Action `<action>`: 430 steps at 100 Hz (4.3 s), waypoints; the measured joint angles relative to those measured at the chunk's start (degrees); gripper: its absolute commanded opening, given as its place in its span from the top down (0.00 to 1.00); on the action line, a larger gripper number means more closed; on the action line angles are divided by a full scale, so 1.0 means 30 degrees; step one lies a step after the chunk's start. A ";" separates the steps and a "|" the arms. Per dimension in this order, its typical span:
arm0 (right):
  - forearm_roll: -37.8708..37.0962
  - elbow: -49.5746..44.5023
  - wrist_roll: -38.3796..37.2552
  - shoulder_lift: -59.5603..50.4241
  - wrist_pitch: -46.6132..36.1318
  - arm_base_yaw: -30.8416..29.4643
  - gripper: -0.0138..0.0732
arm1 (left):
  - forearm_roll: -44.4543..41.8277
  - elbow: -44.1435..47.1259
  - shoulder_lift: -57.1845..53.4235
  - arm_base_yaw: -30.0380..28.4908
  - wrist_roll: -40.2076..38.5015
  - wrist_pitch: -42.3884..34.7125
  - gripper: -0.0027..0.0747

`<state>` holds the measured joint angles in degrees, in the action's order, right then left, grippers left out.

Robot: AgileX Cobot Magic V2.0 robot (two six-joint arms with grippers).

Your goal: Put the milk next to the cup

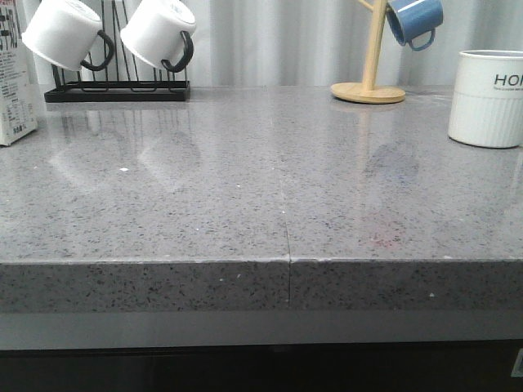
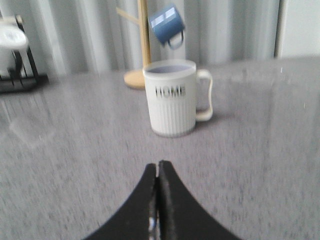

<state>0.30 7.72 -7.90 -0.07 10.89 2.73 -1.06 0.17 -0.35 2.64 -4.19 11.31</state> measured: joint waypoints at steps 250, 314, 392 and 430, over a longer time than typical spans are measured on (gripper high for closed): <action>0.0251 1.4613 0.1311 3.2741 -0.9568 -0.3226 0.93 | 0.0000 0.0000 0.0000 0.0000 0.0000 0.0000 0.99; 0.0251 1.4613 0.1519 2.9552 -0.7038 0.2866 0.92 | 0.0000 0.0000 0.0000 0.0000 0.0000 0.0000 0.99; 0.0222 1.7218 0.1549 3.4113 -0.8303 0.7364 0.59 | 0.0000 0.0000 0.0000 0.0000 0.0000 0.0000 0.99; 0.0222 1.6802 0.1549 3.2476 -0.5303 0.7364 0.57 | 0.0000 0.0000 0.0000 0.0000 0.0000 0.0000 0.99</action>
<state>0.97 58.12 -3.26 97.36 -5.02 24.83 -1.06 0.17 -0.35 2.64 -4.19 11.31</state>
